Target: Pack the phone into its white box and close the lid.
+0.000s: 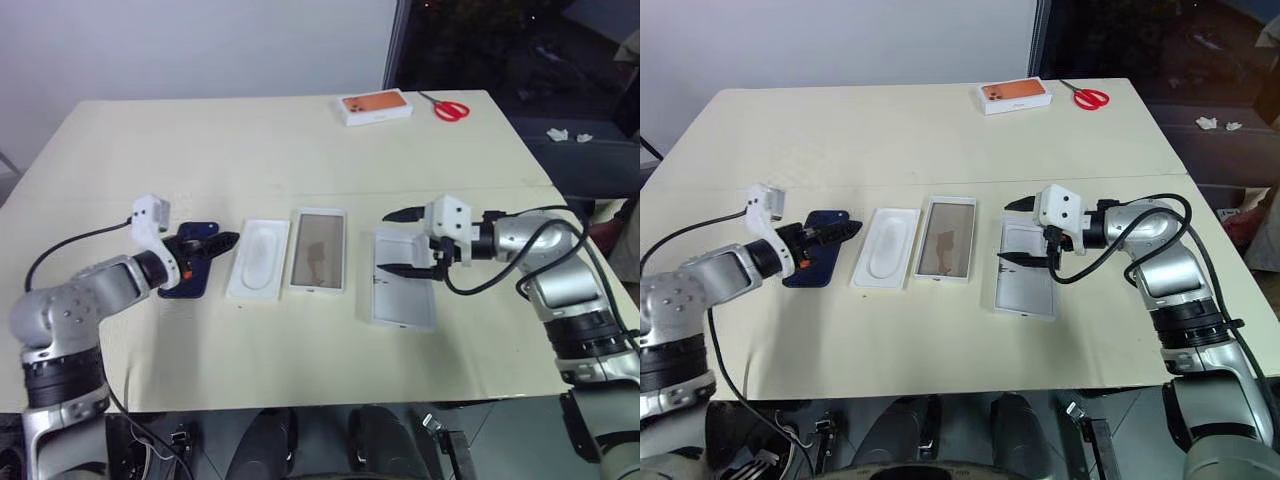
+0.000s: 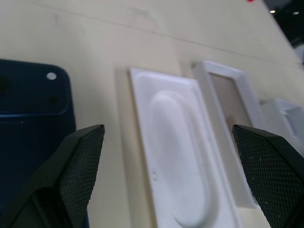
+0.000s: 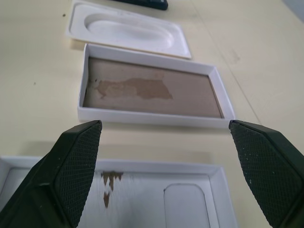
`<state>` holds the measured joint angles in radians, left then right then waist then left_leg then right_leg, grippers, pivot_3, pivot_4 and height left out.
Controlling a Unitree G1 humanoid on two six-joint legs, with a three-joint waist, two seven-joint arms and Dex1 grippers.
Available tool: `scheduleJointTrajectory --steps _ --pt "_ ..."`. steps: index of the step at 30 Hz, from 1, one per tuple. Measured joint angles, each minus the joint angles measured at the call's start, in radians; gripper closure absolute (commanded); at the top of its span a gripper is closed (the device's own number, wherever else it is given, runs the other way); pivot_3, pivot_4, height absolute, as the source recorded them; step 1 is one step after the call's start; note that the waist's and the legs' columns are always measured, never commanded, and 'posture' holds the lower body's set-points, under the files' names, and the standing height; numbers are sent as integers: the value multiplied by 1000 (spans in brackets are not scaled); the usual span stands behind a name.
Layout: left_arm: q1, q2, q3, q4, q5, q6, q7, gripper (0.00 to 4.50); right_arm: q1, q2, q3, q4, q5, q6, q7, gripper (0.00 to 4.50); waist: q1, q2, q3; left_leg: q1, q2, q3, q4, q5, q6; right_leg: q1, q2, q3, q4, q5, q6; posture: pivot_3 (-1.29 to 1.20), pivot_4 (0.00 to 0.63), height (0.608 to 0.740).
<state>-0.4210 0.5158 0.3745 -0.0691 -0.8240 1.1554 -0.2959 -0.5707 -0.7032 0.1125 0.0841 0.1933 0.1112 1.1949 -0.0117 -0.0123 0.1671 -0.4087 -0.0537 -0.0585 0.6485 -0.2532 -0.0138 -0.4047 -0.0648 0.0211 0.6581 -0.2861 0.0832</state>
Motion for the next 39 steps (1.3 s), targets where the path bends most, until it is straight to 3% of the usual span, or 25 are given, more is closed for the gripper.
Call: scheduleJointTrajectory --steps 10,18,25,28,35,39 --pt "0 -84 -76 31 36 -13 3 0 -1 28 2 0 -13 -7 -37 23 -2 0 0 0 0 0 0 2 -4 0 0 0 1 0 0 0 150 740" --pt "-16 -119 -44 53 27 15 16 0 3 27 2 -21 -10 -2 -39 23 4 0 0 0 0 0 1 2 -4 1 0 0 1 0 0 0 150 740" --pt "-10 -135 -1 69 11 20 4 0 53 24 43 -89 25 135 7 23 1 0 -1 1 0 0 0 2 -4 1 0 0 1 0 0 0 150 740" --pt "-12 -145 4 81 8 23 6 882 47 48 44 -89 25 129 -1 0 1 0 -1 1 0 0 0 2 -4 1 0 0 1 0 0 0 150 740" --pt "-4 -157 5 107 5 76 8 4489 38 59 53 -86 23 121 -14 0 2 0 0 0 -1 0 1 2 -4 0 -1 0 1 0 0 0 150 740" --pt "0 -154 3 101 5 79 0 4489 39 60 52 -87 24 121 -18 0 1 0 -1 1 -1 0 0 2 -4 0 0 0 2 0 0 0 150 740"
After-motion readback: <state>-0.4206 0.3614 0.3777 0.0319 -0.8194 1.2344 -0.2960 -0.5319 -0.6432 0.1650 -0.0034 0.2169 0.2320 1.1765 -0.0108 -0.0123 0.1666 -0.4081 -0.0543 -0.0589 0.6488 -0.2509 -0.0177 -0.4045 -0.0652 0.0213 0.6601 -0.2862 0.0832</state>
